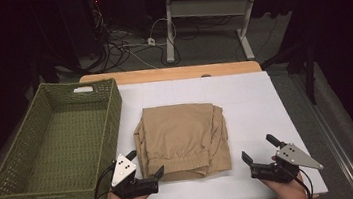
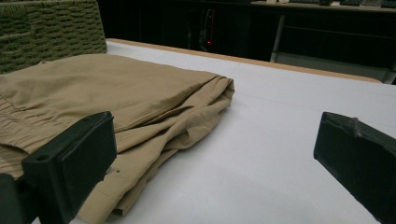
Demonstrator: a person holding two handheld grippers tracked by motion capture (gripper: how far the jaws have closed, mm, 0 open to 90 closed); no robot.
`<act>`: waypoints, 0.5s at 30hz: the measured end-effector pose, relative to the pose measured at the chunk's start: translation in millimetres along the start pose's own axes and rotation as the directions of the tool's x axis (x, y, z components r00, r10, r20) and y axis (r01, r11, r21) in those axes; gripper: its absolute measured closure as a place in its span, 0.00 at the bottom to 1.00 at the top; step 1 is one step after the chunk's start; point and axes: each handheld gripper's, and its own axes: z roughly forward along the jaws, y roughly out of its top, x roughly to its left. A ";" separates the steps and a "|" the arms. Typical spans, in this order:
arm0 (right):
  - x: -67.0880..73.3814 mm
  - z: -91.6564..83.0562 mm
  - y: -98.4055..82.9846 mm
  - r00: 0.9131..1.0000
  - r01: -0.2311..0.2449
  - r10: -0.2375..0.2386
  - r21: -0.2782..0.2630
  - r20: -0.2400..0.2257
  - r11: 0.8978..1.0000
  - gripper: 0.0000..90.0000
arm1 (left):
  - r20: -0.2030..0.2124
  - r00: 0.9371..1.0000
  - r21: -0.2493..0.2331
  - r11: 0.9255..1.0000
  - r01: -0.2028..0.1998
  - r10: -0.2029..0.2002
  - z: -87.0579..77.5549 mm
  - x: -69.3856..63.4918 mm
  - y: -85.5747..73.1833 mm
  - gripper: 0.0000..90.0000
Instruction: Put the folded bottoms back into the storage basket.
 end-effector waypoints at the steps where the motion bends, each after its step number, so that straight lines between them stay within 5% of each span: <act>1: -0.5 -0.1 -0.3 1.000 0.003 -0.003 0.003 0.003 1.000 0.00 | -0.002 1.000 0.001 1.000 0.003 -0.003 0.6 0.1 0.2 0.00; 12: 0.2 2.4 0.4 1.000 -0.003 0.003 0.004 -0.011 1.000 0.01 | -0.008 1.000 0.058 0.998 0.019 -0.018 4.6 0.2 2.4 0.01; 15: 0.4 8.2 0.7 1.000 -0.012 0.013 0.026 -0.025 1.000 0.02 | -0.012 0.999 0.064 0.997 0.037 -0.037 6.9 2.2 2.6 0.10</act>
